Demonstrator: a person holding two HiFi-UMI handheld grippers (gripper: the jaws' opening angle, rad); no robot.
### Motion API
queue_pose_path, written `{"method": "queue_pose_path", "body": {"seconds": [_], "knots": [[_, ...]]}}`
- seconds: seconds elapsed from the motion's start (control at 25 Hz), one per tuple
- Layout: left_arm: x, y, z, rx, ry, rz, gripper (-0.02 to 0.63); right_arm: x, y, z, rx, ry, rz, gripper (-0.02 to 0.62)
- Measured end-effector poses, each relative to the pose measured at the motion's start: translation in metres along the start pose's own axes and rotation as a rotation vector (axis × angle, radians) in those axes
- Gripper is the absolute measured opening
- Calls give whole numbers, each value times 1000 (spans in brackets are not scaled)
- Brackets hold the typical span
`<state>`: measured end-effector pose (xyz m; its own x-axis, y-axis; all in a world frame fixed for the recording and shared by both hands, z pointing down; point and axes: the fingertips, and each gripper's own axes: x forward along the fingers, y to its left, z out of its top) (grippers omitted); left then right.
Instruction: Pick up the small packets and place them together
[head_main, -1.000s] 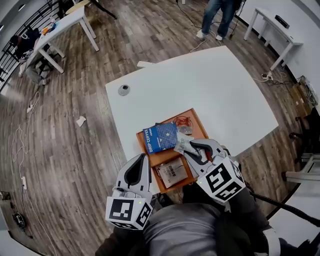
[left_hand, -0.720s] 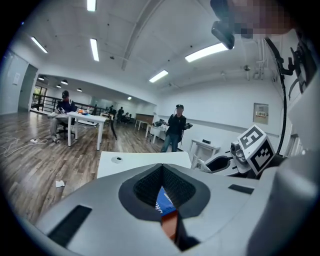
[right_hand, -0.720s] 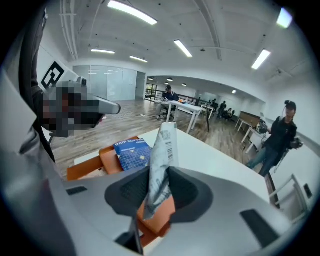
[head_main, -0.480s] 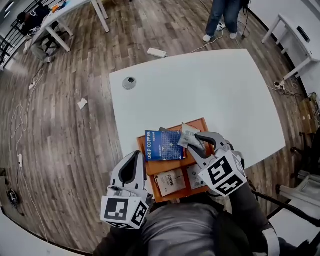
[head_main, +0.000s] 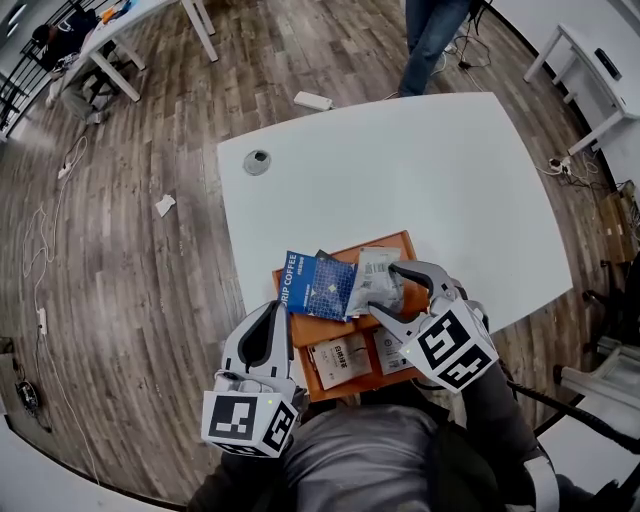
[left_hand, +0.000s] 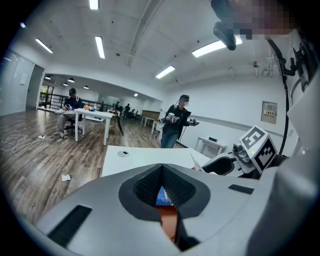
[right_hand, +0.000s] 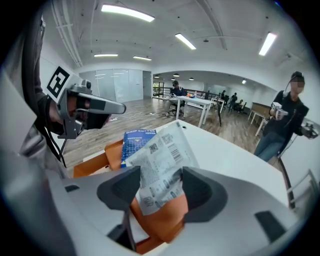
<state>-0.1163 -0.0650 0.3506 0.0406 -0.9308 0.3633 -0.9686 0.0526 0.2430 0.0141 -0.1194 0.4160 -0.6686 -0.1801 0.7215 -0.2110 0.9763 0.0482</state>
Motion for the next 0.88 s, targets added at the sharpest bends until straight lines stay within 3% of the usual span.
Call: {"method": "queue_pose_path", "body": {"seconds": [0.2, 0.6, 0.88], "knots": [[-8, -4, -1, 4, -4, -14, 2, -6, 9, 4, 13, -29, -8, 253], [-35, -12, 7, 21, -48, -42, 2, -35, 16, 10, 10, -47, -120, 253], [-60, -14, -3, 14, -56, -64, 2, -41, 48, 5, 3, -32, -120, 253]]}}
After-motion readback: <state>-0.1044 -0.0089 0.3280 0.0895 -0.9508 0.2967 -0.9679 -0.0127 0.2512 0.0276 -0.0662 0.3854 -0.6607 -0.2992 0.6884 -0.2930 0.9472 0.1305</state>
